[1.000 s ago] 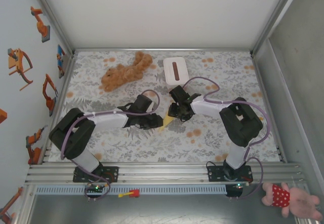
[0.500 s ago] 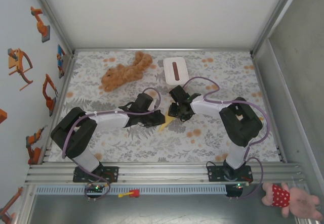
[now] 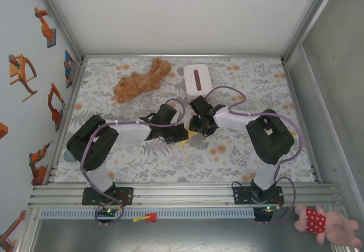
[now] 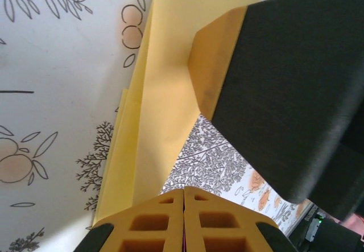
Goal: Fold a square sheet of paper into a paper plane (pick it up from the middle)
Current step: Fold the wing for the fifth time at the center of the table.
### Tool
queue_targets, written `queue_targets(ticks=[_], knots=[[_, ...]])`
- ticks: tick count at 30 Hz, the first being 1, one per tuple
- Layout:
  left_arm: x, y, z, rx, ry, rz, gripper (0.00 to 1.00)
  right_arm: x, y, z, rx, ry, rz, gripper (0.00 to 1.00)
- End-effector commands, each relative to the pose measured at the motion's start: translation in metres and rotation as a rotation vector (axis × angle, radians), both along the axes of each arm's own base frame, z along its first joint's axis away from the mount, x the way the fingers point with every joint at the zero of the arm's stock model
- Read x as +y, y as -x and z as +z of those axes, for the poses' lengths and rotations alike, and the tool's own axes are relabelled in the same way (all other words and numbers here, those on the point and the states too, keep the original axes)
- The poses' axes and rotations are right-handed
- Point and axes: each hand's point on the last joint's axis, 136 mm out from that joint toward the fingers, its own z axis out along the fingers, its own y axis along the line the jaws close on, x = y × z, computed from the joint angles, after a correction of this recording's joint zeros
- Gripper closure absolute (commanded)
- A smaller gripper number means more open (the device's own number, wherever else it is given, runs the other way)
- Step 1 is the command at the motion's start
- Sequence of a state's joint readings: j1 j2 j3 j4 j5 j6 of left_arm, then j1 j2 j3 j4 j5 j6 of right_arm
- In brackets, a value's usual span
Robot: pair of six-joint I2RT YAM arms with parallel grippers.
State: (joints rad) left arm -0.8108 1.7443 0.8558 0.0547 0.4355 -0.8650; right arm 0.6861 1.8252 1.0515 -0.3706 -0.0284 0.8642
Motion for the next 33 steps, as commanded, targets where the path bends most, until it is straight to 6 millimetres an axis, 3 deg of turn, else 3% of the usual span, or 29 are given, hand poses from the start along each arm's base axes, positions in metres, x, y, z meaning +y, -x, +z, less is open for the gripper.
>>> queue_targets(ticks=[1,33], knots=[[0.003,-0.002,-0.007,0.028,-0.032,0.021,0.94,-0.036,0.042,-0.073,0.185,0.169,-0.014,0.5],[0.016,-0.001,-0.034,0.101,-0.083,0.066,0.95,-0.048,0.05,-0.088,0.223,0.232,-0.014,0.53]])
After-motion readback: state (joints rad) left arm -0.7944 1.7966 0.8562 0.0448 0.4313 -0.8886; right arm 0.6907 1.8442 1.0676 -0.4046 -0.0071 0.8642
